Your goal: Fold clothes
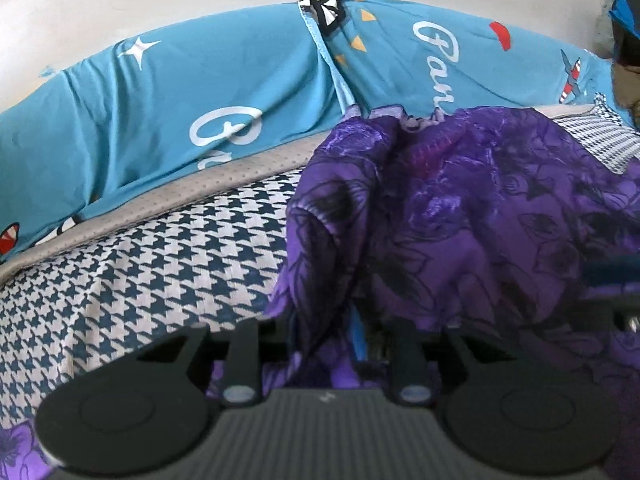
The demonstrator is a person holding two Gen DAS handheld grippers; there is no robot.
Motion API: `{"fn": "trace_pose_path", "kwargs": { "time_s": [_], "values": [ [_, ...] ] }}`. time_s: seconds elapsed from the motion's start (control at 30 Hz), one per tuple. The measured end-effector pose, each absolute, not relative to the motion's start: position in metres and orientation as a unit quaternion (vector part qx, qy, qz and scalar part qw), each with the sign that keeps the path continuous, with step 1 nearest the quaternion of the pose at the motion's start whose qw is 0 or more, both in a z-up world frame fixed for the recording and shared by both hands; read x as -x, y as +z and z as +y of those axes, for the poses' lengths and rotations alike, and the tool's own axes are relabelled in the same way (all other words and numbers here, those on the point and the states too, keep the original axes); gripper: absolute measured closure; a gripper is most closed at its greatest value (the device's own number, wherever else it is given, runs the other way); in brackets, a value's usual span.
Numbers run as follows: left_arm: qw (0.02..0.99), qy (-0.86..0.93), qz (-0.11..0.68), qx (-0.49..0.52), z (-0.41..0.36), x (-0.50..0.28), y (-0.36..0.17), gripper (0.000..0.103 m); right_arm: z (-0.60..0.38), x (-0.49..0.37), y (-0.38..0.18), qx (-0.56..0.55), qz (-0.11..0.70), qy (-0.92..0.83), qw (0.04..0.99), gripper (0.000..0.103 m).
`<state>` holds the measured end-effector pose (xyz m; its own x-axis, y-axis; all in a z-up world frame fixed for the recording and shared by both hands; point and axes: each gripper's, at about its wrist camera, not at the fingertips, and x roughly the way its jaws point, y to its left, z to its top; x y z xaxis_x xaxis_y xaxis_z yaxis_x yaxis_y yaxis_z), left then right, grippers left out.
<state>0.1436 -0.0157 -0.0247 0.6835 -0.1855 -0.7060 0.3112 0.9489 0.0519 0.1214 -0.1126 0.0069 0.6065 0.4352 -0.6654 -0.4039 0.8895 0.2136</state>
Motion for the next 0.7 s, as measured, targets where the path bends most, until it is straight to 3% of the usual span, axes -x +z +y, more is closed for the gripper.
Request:
{"fn": "trace_pose_path", "kwargs": {
  "time_s": [0.7],
  "values": [
    [0.896, -0.206, 0.378, -0.109, -0.037, -0.119, -0.025, 0.072, -0.096, -0.175, 0.008, -0.095, 0.308, 0.281, 0.904, 0.053]
  ]
}}
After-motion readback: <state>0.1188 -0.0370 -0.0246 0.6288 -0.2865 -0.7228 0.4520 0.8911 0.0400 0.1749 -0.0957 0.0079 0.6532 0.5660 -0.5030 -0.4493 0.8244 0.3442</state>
